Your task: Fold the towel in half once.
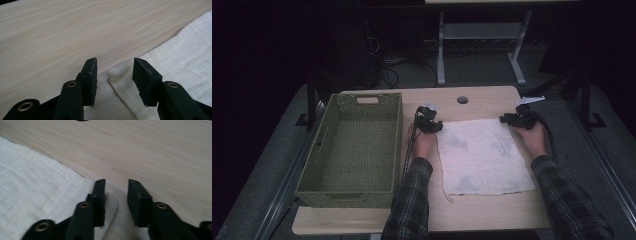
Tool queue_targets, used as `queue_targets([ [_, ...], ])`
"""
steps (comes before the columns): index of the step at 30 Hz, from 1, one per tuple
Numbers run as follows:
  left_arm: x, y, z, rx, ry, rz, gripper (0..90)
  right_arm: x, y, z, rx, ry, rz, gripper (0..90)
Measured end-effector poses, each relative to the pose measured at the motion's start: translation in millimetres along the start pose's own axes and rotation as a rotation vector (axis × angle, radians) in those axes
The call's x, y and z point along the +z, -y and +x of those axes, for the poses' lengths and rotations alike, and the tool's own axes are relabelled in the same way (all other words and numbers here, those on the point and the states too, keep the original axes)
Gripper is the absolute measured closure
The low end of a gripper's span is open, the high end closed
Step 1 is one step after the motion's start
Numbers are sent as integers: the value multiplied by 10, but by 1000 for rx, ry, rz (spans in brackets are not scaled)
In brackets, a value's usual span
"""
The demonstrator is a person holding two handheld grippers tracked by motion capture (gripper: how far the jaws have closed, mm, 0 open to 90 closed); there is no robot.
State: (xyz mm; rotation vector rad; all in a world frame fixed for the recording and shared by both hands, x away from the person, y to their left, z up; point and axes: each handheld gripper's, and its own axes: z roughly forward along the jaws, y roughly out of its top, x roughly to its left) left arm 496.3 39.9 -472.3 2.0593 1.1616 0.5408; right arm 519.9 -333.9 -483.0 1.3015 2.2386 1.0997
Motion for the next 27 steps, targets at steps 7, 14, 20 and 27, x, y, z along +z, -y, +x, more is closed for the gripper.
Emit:
queue_targets([
  [7, 40, 22, 23, -4, 12, 3, 560, -18, 15, 8, -1, -14, 6, 834],
  [14, 67, -4, 28, 5, 47, 1, 663, -21, 19, 11, 6, -15, 7, 865],
  [20, 61, -40, 35, 3, 59, 26, 857, -28, 9, -5, 28, -19, 19, 876],
  [27, -96, -136, 44, -26, 38, -30, 858, -171, -52, -30, 22, -24, -4, 876],
])
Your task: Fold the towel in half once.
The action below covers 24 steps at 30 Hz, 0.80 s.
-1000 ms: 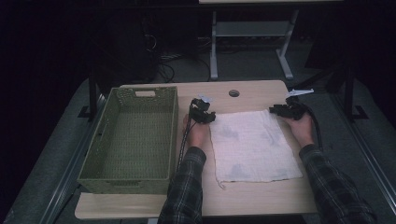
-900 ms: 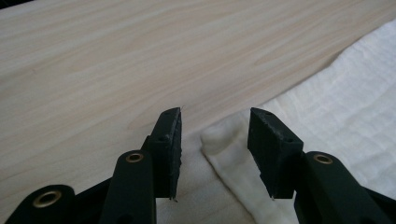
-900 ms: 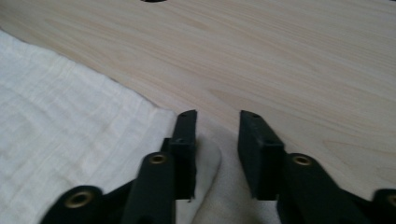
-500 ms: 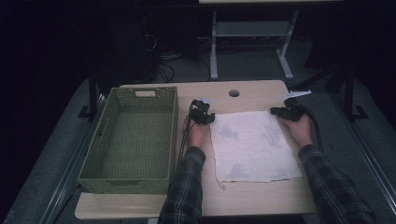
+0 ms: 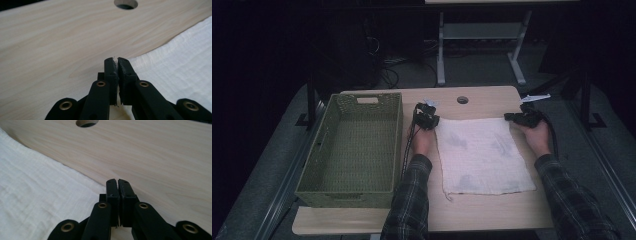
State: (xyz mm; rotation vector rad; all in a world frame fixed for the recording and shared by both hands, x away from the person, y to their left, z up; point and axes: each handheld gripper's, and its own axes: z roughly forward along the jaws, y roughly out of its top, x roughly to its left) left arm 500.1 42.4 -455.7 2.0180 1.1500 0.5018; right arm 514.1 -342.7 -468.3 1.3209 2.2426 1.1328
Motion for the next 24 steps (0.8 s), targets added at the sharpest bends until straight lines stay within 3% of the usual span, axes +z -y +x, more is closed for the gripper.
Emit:
queue_targets([
  [7, -260, -75, -90, 6, 0, -21, 857, -233, -84, 64, -27, -11, -27, 876],
  [13, -532, -20, -188, 3, 42, -46, 857, -454, -88, 209, -76, -39, -50, 876],
  [17, -634, 39, -256, 36, 59, -28, 857, -533, -22, 273, -98, -47, -56, 876],
  [24, -806, 164, -355, 31, 100, -29, 857, -695, 166, 350, -107, -59, -66, 876],
])
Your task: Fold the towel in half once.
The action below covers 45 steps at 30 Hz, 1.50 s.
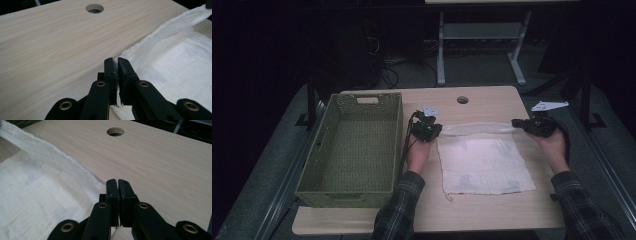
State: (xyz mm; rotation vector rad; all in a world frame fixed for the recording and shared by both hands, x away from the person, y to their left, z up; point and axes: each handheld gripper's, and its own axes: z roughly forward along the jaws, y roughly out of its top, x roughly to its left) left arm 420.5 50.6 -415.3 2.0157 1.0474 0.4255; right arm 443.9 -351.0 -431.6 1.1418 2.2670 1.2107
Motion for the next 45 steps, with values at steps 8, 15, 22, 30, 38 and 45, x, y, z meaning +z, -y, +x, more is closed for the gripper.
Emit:
queue_targets([
  [8, -181, 146, -144, 4, 4, -24, 858, -244, 123, 147, -20, -11, -31, 876],
  [15, -329, 294, -246, 13, 14, -32, 858, -357, 332, 298, -24, -41, -18, 876],
  [22, -430, 435, -354, 33, 25, -24, 858, -503, 462, 405, -20, -56, -7, 876],
  [30, -527, 620, -513, 50, 55, -15, 858, -710, 605, 495, -30, -61, -18, 875],
  [38, -635, 739, -607, 96, 94, -1, 857, -842, 753, 563, -15, -81, -7, 875],
  [45, -724, 827, -654, 107, 118, 9, 857, -936, 866, 667, -23, -95, 0, 873],
])
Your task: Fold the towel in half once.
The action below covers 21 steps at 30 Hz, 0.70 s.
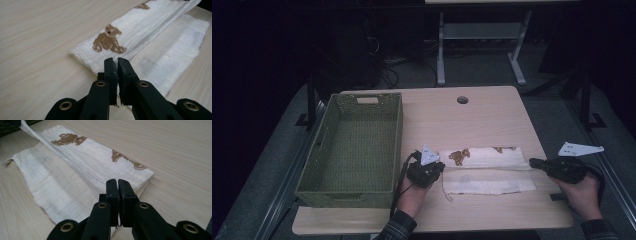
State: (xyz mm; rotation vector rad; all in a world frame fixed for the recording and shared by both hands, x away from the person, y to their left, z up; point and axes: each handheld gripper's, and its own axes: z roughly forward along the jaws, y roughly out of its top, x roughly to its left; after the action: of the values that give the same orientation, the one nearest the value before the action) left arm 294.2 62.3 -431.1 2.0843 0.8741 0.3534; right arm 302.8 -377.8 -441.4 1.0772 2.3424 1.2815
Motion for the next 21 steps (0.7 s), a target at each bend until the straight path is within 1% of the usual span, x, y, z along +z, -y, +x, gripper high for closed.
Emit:
queue_targets([
  [2, 2, 37, -19, -14, 16, 4, 856, -9, 31, 13, 0, -9, 5, 873],
  [4, 2, 60, -34, -9, 26, 19, 857, -10, 55, 24, 1, -8, 16, 873],
  [6, -14, 79, -60, -4, 31, 21, 857, -15, 85, 36, 0, -9, 23, 873],
  [7, -22, 87, -74, -9, 35, 19, 857, -25, 110, 44, 4, -14, 27, 873],
  [8, -37, 100, -91, -2, 39, 21, 857, -33, 125, 48, 2, -17, 27, 873],
  [10, -50, 126, -119, -5, 46, 19, 857, -50, 170, 79, 8, -20, 38, 873],
  [12, -56, 150, -130, -3, 51, 26, 857, -58, 205, 97, 14, -26, 46, 873],
  [13, -55, 161, -134, -5, 55, 29, 857, -62, 223, 110, 8, -28, 51, 873],
  [17, -49, 203, -161, -4, 72, 51, 857, -62, 262, 145, 4, -29, 65, 873],
  [21, -58, 244, -195, 7, 90, 72, 857, -65, 295, 159, 1, -28, 78, 873],
])
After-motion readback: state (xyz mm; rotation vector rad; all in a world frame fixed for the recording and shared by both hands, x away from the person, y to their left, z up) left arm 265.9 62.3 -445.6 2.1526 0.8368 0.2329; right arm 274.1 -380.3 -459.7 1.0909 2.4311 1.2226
